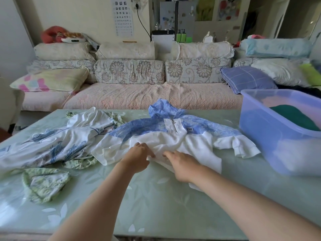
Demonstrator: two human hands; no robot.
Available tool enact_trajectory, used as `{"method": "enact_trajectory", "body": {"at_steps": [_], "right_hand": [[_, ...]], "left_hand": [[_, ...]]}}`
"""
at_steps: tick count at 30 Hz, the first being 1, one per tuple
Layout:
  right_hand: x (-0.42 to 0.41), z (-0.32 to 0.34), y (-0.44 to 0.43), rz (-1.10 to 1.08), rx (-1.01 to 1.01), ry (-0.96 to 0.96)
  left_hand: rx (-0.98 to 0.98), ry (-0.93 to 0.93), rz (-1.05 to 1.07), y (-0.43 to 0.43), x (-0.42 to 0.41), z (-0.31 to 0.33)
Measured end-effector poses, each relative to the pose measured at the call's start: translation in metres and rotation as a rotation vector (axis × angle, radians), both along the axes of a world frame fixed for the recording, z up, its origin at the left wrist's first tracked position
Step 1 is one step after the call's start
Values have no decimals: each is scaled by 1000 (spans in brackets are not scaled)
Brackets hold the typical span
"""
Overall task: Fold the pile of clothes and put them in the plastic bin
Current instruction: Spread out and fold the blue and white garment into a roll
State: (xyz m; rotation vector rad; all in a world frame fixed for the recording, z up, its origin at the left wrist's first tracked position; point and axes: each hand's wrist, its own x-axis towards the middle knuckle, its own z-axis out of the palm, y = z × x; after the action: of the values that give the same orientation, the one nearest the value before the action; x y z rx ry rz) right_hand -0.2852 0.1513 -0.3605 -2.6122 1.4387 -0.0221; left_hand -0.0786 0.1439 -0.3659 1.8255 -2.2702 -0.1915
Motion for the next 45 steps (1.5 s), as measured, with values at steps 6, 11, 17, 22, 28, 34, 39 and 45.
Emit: {"method": "enact_trajectory", "body": {"at_steps": [6,11,17,22,28,34,39,45], "right_hand": [[-8,16,-10,-127,-20,-270],[-21,48,-13,-206,-86,-522],[-48,54,-12,-99,-86,-49],[-65,46,-24,-169,-350,234],[-56,70,-39,-571,-339,204],[-56,65,-57,-794,340,-672],[-61,50,-89,-702,138,-946],[-53,21,-77,1,-164,-353]], "left_hand": [[-310,234,68,-5,-23,24],[-447,384,91,5,-29,56],[102,46,10,9,-2,64],[-212,-333,247,7,7,59],[-107,-221,568,-4,-17,85],[455,730,649,-24,-27,85],[-5,915,374,-49,-22,59],[-240,79,-138,-47,-37,28]]}}
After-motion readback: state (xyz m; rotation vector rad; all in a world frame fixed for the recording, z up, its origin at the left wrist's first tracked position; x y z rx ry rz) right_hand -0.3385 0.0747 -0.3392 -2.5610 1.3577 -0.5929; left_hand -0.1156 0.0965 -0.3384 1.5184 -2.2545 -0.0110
